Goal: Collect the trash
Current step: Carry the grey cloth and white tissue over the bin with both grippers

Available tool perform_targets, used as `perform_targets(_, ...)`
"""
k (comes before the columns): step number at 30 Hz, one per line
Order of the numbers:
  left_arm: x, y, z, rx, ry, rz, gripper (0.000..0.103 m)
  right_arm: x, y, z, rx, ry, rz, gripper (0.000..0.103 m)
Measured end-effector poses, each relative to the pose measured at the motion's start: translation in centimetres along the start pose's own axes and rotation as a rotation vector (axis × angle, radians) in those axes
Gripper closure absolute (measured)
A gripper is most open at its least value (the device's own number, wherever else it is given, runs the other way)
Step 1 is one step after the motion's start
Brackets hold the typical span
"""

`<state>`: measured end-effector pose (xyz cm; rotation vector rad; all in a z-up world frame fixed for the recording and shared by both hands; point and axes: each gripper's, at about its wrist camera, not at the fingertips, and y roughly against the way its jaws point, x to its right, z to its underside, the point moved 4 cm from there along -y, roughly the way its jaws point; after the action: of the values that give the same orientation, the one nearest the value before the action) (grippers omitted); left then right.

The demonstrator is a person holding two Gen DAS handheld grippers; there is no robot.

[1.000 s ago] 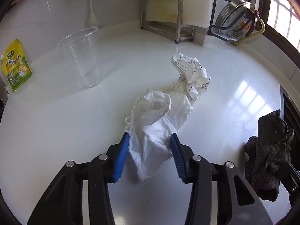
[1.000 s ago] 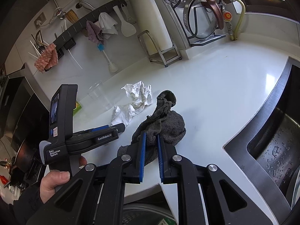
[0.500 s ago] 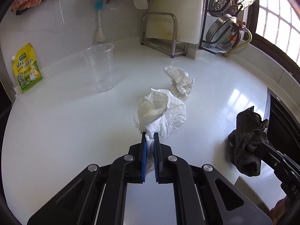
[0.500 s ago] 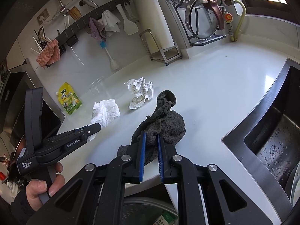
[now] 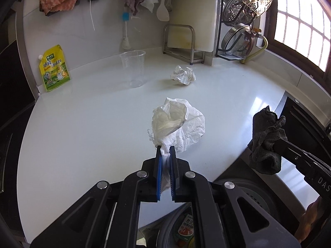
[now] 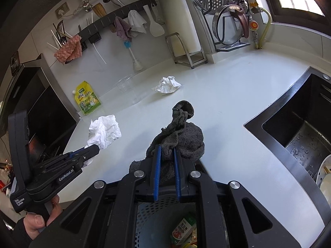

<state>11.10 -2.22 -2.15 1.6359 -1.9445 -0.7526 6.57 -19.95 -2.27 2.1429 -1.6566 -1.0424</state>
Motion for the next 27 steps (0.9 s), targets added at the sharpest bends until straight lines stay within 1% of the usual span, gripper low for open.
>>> perform_targets(5, 0.4, 2.6, 2.1, 0.014, -0.012, -0.005, 0.096, -1.2, 2.1, 2.2, -0.008, -0.007, -0.003, 0.091)
perform_targets(9, 0.5, 4.0, 4.3, -0.008, 0.002, 0.016, 0.096, -1.5, 3.5, 4.1, -0.023, -0.02, -0.004, 0.091)
perform_targets(12, 0.4, 4.8, 5.8, -0.016, 0.01, 0.012, 0.096, -1.7, 4.2, 5.5, -0.041, -0.016, 0.006, 0.091)
perform_targets(21, 0.6, 6.1, 9.1, -0.036, 0.03, 0.012, 0.096, -1.4, 6.1, 9.5, -0.076, -0.022, 0.034, 0.091)
perform_targets(27, 1.6, 5.7, 11.4, -0.077, 0.026, 0.019, 0.096, -0.9, 6.8, 11.7, -0.096, -0.028, 0.047, 0.091)
